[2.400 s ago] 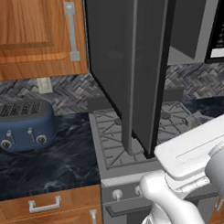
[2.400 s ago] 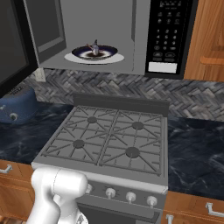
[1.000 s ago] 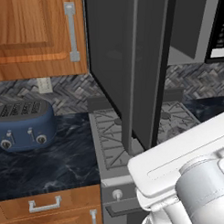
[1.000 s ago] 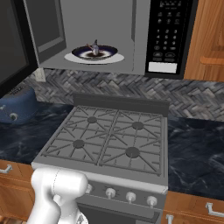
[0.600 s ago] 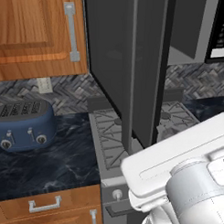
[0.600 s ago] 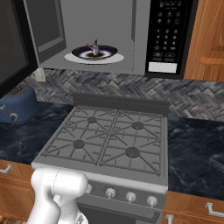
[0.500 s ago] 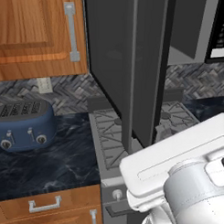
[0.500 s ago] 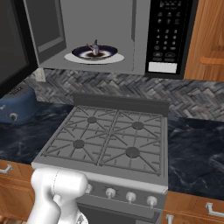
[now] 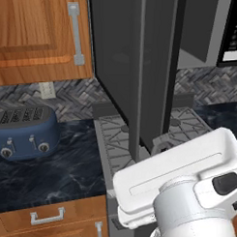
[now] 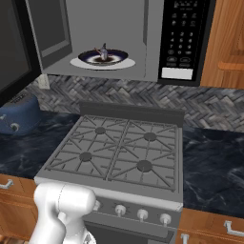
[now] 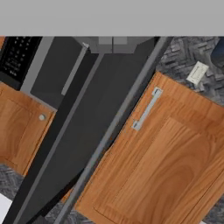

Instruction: Transport the fish from the fridge to the microwave and turn on the microwave.

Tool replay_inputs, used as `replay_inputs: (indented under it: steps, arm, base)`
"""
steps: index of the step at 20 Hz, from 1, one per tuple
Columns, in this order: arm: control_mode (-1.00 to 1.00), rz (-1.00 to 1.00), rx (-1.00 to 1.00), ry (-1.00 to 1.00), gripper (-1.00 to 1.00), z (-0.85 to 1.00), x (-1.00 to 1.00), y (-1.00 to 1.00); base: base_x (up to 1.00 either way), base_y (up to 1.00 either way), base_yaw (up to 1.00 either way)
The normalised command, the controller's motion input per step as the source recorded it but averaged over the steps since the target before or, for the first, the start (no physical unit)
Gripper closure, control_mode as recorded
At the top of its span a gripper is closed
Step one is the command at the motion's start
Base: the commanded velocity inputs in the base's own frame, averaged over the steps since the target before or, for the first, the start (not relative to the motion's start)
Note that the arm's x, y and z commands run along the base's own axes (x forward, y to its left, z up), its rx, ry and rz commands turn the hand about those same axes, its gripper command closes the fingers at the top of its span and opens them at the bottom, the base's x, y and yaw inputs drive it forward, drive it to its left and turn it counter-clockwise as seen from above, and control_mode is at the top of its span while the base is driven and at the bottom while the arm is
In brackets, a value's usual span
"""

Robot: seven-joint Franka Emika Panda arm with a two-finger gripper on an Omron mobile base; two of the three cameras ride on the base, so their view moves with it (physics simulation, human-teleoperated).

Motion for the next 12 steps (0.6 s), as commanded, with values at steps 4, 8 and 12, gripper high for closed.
replay_inputs:
  steps: [4,8,12]
  arm:
    - [-1.00,-0.05,0.00,0.00,1.00,-0.08,0.00,0.17]
    - [-1.00,-0.06,0.00,-0.02,1.00,-0.06,0.00,0.18]
    - [-1.00,-0.07,0.00,0.00,1.00,-0.08,0.03,0.13]
  base:
    - [0.00,0.00,0.00]
    - [0.00,0.00,0.00]
    - [0.00,0.00,0.00]
